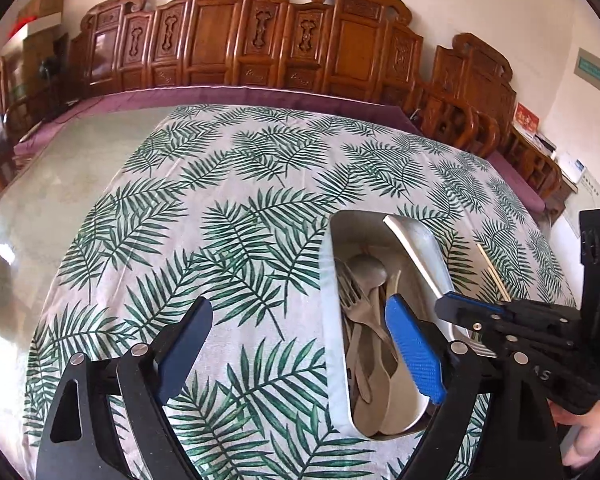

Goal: Organize utensils
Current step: 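Lower the white plastic fork into the tray and open the right tool, then move both open tools away from the tray toward the wooden chopsticks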

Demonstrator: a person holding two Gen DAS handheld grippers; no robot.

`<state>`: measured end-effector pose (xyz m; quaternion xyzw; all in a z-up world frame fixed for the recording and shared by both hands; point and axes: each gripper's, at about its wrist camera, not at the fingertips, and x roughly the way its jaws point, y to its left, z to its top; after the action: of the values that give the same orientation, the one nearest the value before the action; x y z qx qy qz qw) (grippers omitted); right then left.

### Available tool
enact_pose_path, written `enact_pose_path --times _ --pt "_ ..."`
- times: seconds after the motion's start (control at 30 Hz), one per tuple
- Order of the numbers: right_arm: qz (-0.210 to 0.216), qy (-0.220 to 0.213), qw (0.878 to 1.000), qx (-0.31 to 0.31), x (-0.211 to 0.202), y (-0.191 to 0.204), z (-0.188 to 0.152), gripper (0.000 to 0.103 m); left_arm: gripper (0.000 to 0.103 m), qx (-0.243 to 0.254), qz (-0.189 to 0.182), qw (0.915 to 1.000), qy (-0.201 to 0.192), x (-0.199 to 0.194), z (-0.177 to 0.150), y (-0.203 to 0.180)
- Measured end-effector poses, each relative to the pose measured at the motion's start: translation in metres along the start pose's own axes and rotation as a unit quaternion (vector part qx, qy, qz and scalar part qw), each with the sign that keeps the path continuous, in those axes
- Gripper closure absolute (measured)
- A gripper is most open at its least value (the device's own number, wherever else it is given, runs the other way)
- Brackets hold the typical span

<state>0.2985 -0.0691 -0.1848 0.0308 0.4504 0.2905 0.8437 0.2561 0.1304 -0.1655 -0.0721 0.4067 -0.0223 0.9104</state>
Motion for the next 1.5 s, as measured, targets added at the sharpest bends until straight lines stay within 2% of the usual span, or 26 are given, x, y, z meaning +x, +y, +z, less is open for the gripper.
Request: enact_pose_path --times 0.23,0.43,0.67,0.73,0.8,0.97,1.1,1.23,1.33,1.5 --pt "0.002 0.012 1.0 0.002 0.019 0.002 -0.002 0.095 0.018 -0.002 0.007 1.0 -0.001 0.001 0.001 0.005" --pt "0.021 0.008 1.0 -0.001 0.017 0.003 -0.007 0.092 0.018 0.002 0.008 1.0 0.0 0.002 0.0 0.003" --pt "0.02 -0.018 0.999 -0.033 -0.015 -0.001 -0.009 0.092 0.018 0.006 0.001 1.0 0.001 0.001 -0.001 -0.003" --pt "0.017 -0.029 0.999 -0.043 -0.031 -0.007 -0.01 0.088 0.018 0.011 -0.002 0.9999 -0.001 -0.001 -0.002 -0.009" --pt "0.006 -0.039 0.998 -0.052 -0.049 -0.017 -0.013 0.082 0.018 0.016 -0.006 0.9998 -0.002 -0.004 -0.003 -0.015" --pt "-0.028 -0.055 0.996 -0.064 -0.09 -0.055 -0.026 0.08 0.018 0.035 -0.018 0.9992 -0.01 -0.012 -0.006 -0.038" --pt "-0.064 -0.066 0.994 -0.065 -0.112 -0.088 -0.038 0.07 0.018 0.055 -0.024 0.9981 -0.013 -0.017 -0.01 -0.06" --pt "-0.086 -0.067 0.993 -0.041 -0.12 -0.124 -0.05 0.066 0.018 0.074 -0.028 0.9967 -0.015 -0.02 -0.014 -0.083" --pt "-0.088 -0.068 0.993 -0.025 -0.123 -0.142 -0.057 0.065 0.018 0.088 -0.022 0.9958 -0.018 -0.019 -0.016 -0.098" --pt "-0.085 -0.046 0.995 0.007 -0.116 -0.172 -0.07 0.065 0.018 0.11 -0.02 0.9936 -0.015 -0.017 -0.022 -0.12"
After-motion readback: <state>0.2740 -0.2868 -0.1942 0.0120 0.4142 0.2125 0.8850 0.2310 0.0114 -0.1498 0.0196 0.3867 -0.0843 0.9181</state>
